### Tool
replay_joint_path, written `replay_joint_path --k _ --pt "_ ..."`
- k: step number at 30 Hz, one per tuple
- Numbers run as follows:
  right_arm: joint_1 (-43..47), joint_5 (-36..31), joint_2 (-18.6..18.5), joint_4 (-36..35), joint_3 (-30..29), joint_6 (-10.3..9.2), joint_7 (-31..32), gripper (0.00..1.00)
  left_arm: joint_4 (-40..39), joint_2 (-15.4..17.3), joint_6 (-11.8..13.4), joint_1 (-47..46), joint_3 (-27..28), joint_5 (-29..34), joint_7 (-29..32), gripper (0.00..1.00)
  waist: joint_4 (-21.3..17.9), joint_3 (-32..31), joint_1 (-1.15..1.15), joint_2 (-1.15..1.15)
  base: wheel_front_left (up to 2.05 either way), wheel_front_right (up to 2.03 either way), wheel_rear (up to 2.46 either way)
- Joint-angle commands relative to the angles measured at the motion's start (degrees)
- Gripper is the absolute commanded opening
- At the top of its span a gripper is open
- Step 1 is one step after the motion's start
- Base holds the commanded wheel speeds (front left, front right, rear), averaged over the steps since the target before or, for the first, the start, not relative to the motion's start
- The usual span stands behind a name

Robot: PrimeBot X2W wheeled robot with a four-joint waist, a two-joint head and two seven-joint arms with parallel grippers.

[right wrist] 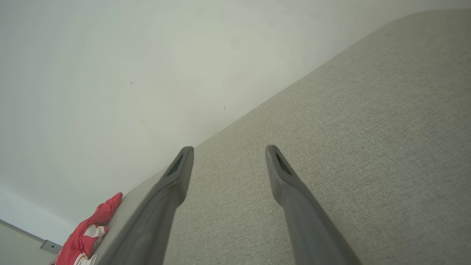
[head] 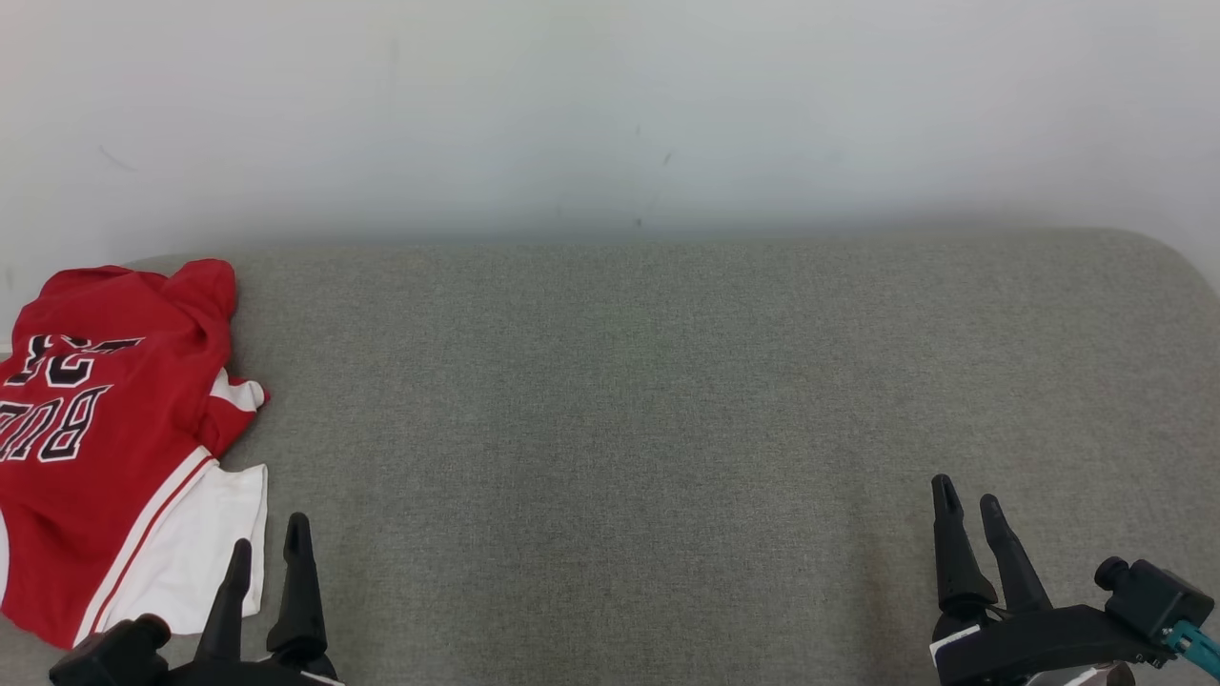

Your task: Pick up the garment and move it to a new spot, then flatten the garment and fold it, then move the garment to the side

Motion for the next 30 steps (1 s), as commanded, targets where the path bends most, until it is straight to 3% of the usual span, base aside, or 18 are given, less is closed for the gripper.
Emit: replay_joint_path --k 1,30 --pt "-0.2 -1.5 -0.2 -0.9 0.2 -0.06 -0.5 1.0 -0.9 0.5 0.1 0.0 -0.1 1.4 -0.5 1.0 0.0 0.0 0.0 0.0 0.0 0.0 0.0" --pt "0.7 -21.4 -0.1 -2.2 1.2 -0.09 -4.9 1.0 -3.6 2.4 1.5 1.6 -1.9 18.0 -5.0 1.0 -0.1 -0.2 0.0 0.0 0.0 0.0 0.0"
